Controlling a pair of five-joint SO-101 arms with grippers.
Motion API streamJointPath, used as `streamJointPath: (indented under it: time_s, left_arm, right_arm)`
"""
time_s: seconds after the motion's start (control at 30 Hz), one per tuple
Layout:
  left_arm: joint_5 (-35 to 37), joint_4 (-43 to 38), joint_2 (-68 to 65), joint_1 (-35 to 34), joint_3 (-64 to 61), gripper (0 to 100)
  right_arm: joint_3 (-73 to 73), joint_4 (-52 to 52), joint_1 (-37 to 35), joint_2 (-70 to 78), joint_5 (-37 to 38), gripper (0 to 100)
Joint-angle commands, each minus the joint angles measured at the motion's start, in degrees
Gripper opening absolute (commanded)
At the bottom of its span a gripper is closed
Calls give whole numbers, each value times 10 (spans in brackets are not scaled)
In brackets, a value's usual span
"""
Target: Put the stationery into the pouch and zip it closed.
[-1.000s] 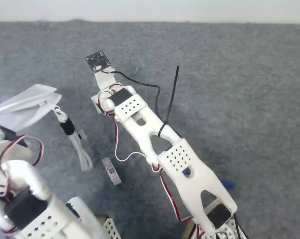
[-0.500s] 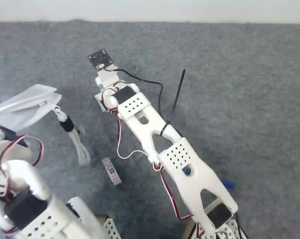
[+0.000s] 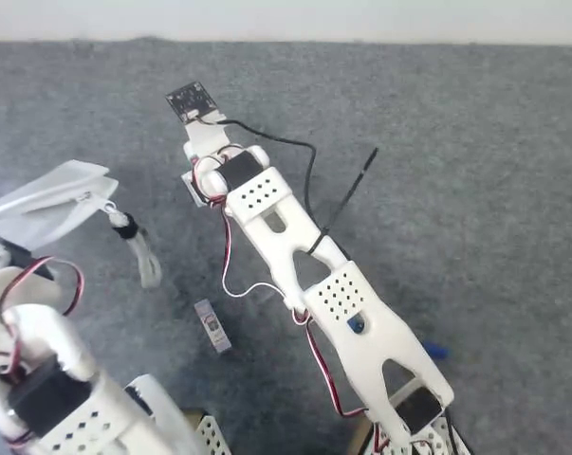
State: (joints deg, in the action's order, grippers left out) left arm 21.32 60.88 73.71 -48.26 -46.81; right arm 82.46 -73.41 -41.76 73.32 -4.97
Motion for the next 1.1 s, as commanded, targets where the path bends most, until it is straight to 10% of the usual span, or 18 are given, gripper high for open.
streamJointPath:
  time_s: [0.0,1.07]
  left_arm:
    - [6,-24,15,10,14,11]
    - [6,5,15,61,17,11]
  right_arm:
    - [55,-28,13,-11,9,6]
    - [140,-283,36,-138,82,6]
